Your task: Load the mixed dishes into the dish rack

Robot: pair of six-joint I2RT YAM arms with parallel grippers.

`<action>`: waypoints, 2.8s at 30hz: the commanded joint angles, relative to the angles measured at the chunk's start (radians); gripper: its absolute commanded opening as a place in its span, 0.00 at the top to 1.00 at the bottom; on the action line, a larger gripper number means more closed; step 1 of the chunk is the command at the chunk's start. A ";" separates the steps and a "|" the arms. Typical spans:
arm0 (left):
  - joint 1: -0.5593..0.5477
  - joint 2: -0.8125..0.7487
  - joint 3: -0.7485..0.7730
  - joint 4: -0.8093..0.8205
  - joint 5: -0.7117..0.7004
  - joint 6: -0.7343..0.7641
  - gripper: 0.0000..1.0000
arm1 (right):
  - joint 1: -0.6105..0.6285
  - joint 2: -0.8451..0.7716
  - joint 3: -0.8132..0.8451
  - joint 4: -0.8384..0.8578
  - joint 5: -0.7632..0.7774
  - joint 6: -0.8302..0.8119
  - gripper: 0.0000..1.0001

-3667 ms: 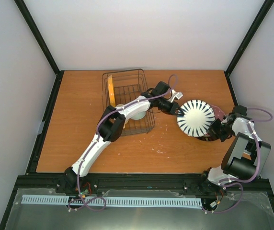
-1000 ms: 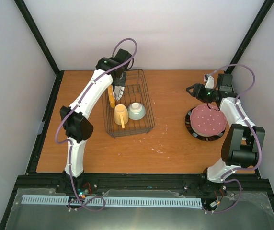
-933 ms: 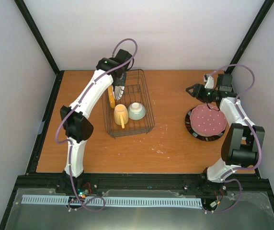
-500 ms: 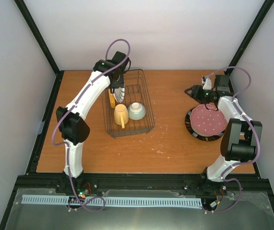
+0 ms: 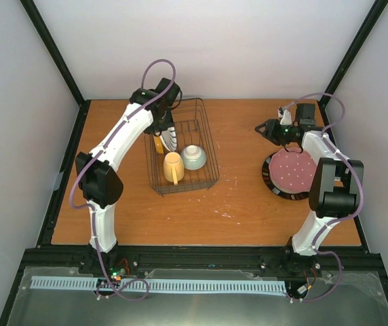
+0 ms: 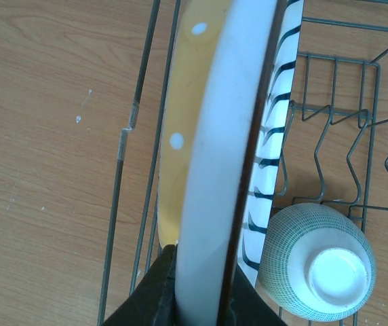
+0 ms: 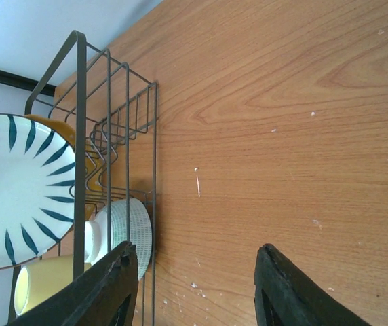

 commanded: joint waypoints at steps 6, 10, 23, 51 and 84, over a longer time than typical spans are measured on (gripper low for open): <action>-0.005 0.150 0.137 -0.043 -0.035 0.089 0.99 | 0.014 0.030 0.039 0.013 -0.020 0.006 0.53; -0.019 0.218 0.241 -0.041 -0.057 0.144 0.99 | 0.014 0.029 0.042 0.002 -0.007 -0.009 0.53; -0.135 0.320 0.326 -0.039 -0.035 0.178 0.99 | 0.014 0.026 0.004 0.033 -0.018 -0.001 0.53; -0.157 0.265 0.311 -0.038 -0.076 0.125 0.00 | 0.014 -0.001 -0.037 0.054 -0.016 0.006 0.53; -0.116 0.095 0.218 0.628 0.469 0.433 0.09 | -0.143 -0.134 -0.081 -0.044 0.166 0.032 0.52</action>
